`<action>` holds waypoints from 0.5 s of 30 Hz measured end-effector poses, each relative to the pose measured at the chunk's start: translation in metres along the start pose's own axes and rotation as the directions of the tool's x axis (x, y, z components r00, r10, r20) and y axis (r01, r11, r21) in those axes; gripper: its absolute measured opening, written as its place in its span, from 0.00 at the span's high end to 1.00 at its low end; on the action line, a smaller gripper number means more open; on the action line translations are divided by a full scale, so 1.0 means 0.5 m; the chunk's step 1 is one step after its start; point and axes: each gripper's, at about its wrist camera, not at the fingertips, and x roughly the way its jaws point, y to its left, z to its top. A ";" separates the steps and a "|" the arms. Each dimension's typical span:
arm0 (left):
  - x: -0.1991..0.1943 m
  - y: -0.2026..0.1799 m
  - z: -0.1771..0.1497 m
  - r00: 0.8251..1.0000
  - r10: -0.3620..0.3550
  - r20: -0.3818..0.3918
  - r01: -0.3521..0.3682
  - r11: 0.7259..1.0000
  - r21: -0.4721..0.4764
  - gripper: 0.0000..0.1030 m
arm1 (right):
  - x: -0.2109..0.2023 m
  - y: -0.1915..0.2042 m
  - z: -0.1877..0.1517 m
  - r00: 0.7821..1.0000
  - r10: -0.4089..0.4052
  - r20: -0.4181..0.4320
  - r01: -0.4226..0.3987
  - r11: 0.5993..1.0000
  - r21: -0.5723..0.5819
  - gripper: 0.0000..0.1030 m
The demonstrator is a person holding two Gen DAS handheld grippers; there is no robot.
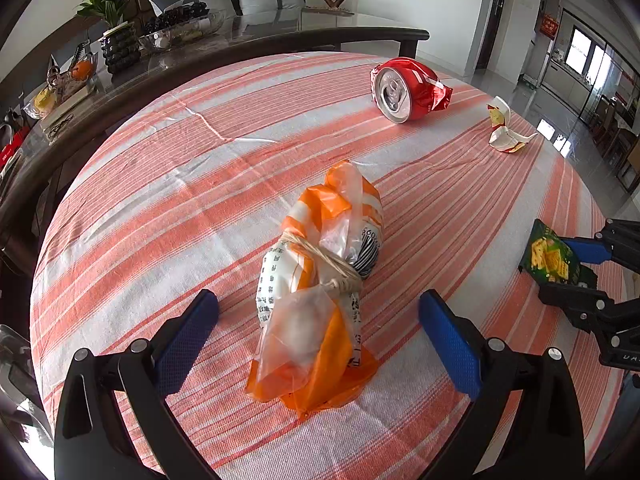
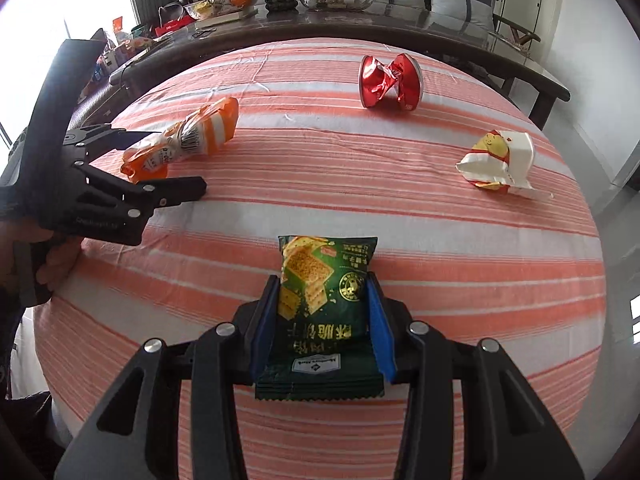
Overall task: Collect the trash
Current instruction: 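Grasp the green cracker bag with the right tool while the left tool lifts the wrapper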
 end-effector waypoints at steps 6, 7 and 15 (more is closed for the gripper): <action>-0.007 0.008 -0.003 0.999 -0.036 0.014 0.036 0.999 -0.020 0.05 | -0.010 -0.018 0.007 0.999 0.038 -0.033 -0.037 0.998 0.045 0.34; -0.012 0.018 -0.006 0.997 -0.072 0.027 0.073 0.997 -0.035 0.05 | -0.020 -0.021 0.004 0.998 0.047 -0.036 -0.045 0.998 0.051 0.33; -0.044 0.050 -0.034 0.982 -0.185 0.022 0.186 0.983 -0.007 0.05 | -0.048 -0.053 0.001 0.995 0.063 -0.083 -0.053 0.992 0.110 0.26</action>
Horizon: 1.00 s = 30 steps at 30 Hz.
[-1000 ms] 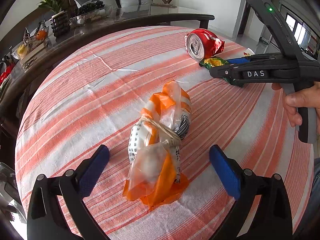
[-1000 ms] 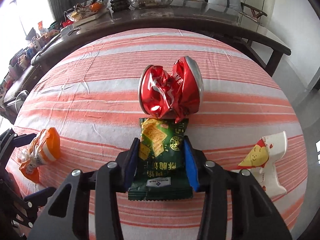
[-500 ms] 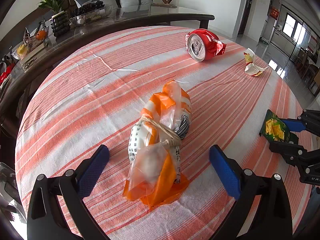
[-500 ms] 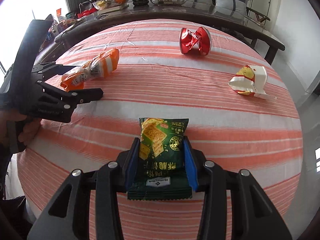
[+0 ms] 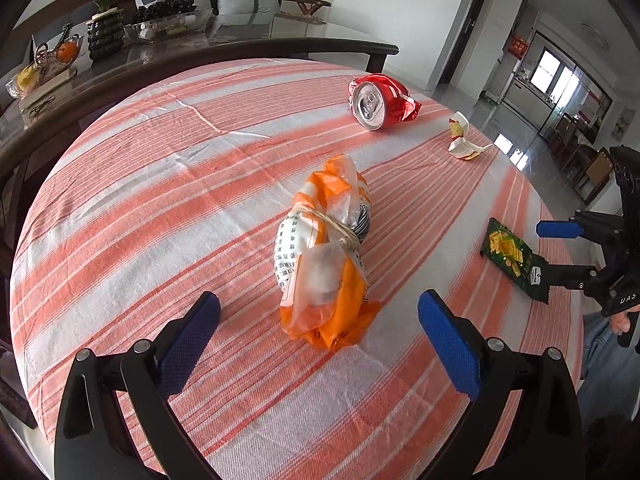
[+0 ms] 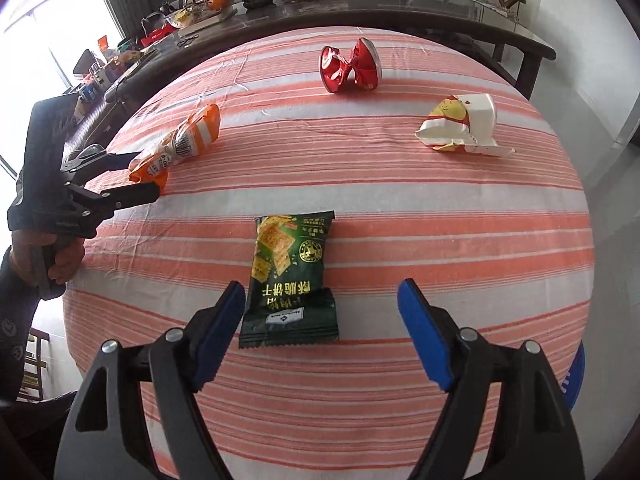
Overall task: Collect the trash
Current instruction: 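Grasp the green cracker bag with the right tool while the left tool lifts the wrapper, then carry the wrapper and cracker bag to the blue basket and open both tools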
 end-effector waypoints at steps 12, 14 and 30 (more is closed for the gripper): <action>0.050 0.001 0.068 0.989 0.113 -0.096 -0.108 0.993 0.056 0.17 | 0.058 0.053 0.042 0.995 -0.060 -0.074 0.053 0.994 -0.098 0.62; 0.050 0.001 0.070 0.986 0.146 -0.086 -0.140 0.988 0.070 0.34 | 0.043 0.051 0.041 0.997 -0.057 -0.053 0.052 0.995 -0.090 0.63; 0.001 -0.268 0.087 0.995 -0.097 -0.025 0.099 0.984 0.146 0.58 | -0.178 -0.241 -0.128 0.992 -0.087 0.090 0.065 0.971 0.229 0.64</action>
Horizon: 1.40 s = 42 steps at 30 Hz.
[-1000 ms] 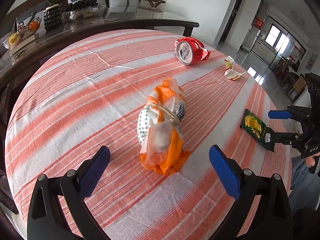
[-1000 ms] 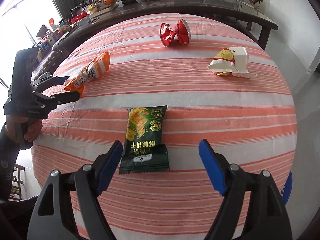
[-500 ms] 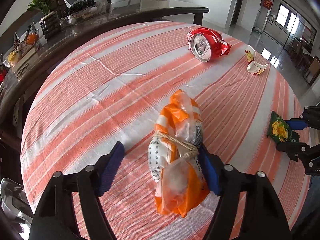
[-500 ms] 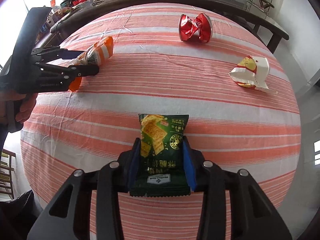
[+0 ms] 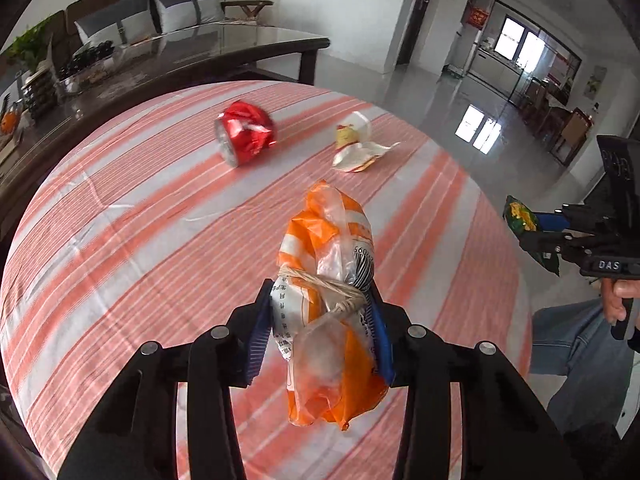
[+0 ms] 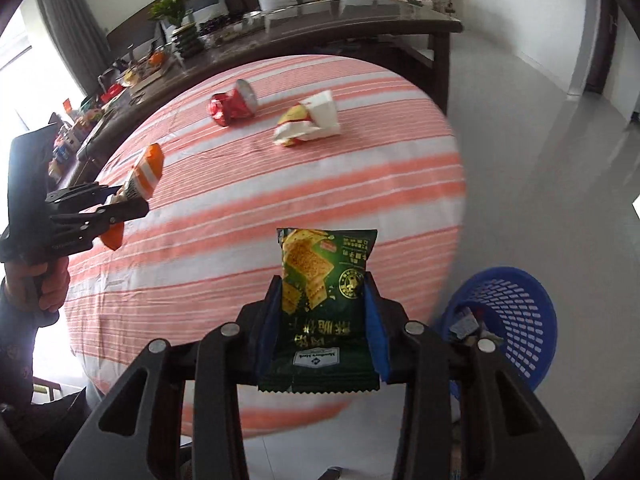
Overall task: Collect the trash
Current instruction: 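Carry the wrapper and cracker bag to the blue basket and open both tools, then bring both open tools back over the table toward the can and cup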
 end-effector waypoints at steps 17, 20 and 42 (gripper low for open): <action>0.322 -0.570 0.179 0.954 -0.235 -0.186 0.275 0.934 0.229 0.57 | -0.021 -0.464 -0.124 0.982 -0.188 -0.025 0.184 0.913 0.365 0.63; 0.390 -0.612 0.185 0.948 -0.223 -0.226 0.275 0.933 0.233 0.57 | -0.003 -0.511 -0.137 0.984 -0.176 -0.026 0.170 0.890 0.423 0.63; 0.242 -0.459 0.081 0.998 -0.057 -0.040 0.065 0.968 0.244 0.05 | -0.020 -0.440 -0.143 0.926 -0.331 0.181 0.252 0.900 0.356 0.04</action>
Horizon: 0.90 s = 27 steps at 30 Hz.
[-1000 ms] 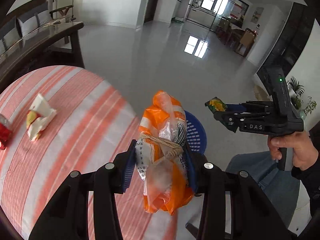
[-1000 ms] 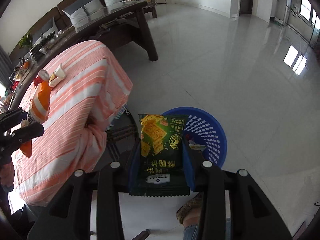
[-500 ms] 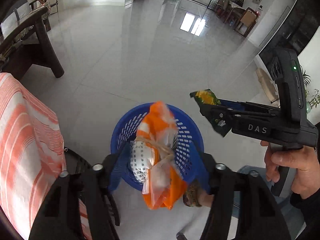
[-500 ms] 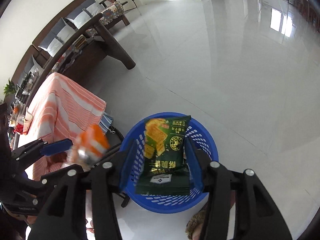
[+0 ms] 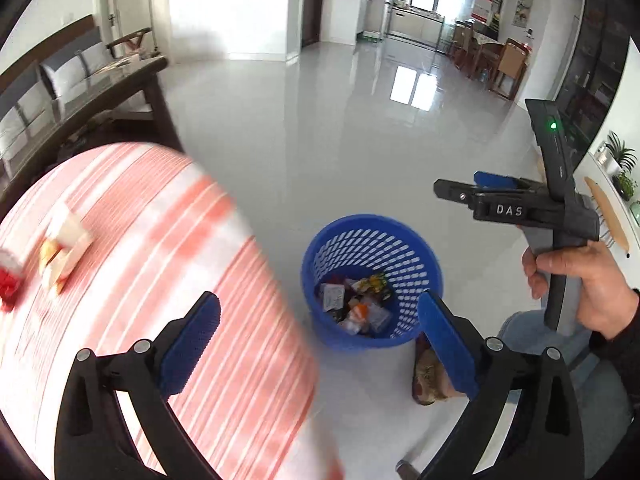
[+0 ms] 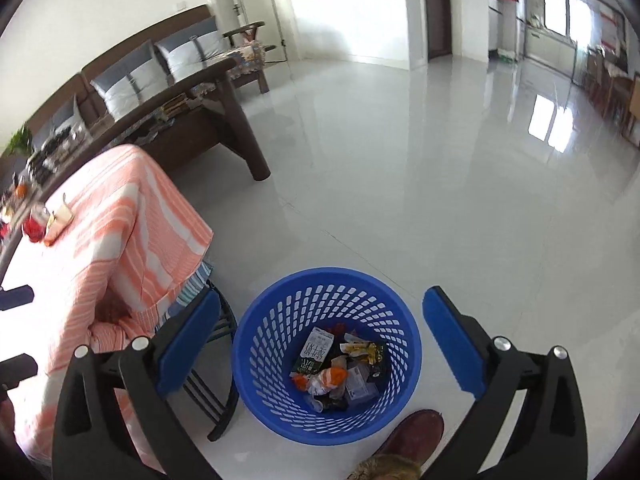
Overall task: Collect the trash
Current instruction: 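Bring both open tools back over the table toward the can and cup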
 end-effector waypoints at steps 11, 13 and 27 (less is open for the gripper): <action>-0.187 0.329 -0.216 0.944 0.327 -0.051 -0.330 0.912 -0.246 0.05 | -0.077 0.467 -0.059 0.950 0.308 -0.060 -0.313 0.915 -0.254 0.04; -0.207 0.375 -0.228 0.928 0.368 -0.055 -0.369 0.891 -0.263 0.05 | -0.064 0.540 -0.058 0.936 0.333 -0.109 -0.351 0.892 -0.285 0.04; -0.219 0.541 -0.309 0.923 0.371 -0.103 -0.379 0.828 -0.414 0.04 | 0.049 0.722 -0.068 0.960 0.195 -0.200 -0.269 0.842 -0.469 0.04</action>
